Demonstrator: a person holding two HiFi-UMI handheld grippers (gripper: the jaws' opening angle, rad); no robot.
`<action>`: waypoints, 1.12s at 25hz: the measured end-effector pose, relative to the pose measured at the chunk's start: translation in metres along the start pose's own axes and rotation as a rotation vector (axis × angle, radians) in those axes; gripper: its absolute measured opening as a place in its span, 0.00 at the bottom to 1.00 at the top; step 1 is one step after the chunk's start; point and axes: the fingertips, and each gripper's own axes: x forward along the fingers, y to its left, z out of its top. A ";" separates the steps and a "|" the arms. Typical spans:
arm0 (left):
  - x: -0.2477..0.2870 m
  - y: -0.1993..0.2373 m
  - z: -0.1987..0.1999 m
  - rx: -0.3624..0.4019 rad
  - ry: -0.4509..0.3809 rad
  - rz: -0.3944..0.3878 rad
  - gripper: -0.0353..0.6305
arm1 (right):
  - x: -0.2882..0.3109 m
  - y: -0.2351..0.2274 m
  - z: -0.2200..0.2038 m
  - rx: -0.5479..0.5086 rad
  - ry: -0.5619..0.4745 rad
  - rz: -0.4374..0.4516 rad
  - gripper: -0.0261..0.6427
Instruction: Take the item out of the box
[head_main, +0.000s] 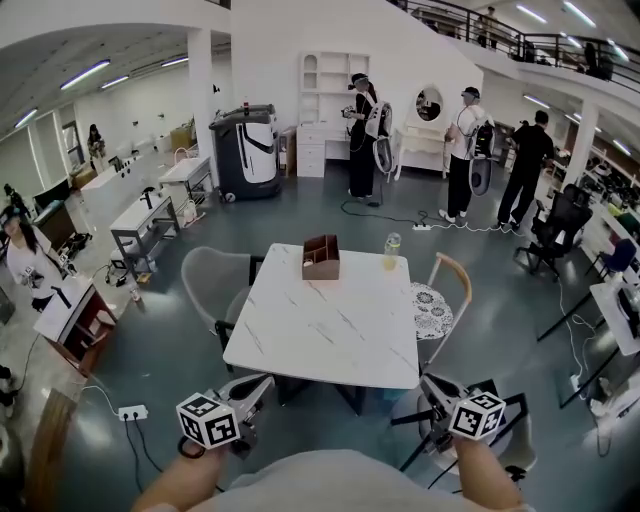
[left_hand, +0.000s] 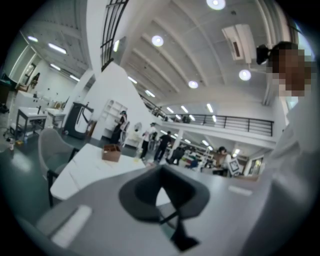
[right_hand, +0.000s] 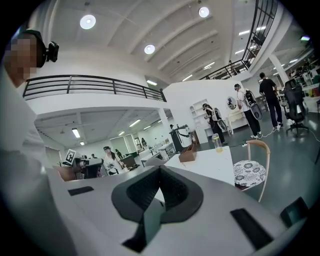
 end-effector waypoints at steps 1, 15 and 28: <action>0.000 -0.001 -0.001 0.002 0.003 0.004 0.06 | 0.002 0.000 0.001 0.001 -0.001 0.006 0.05; 0.014 0.071 0.012 -0.028 0.009 -0.018 0.06 | 0.081 0.004 0.006 -0.008 0.034 -0.003 0.05; 0.051 0.236 0.096 0.003 0.050 -0.163 0.06 | 0.242 0.026 0.045 0.009 0.004 -0.126 0.05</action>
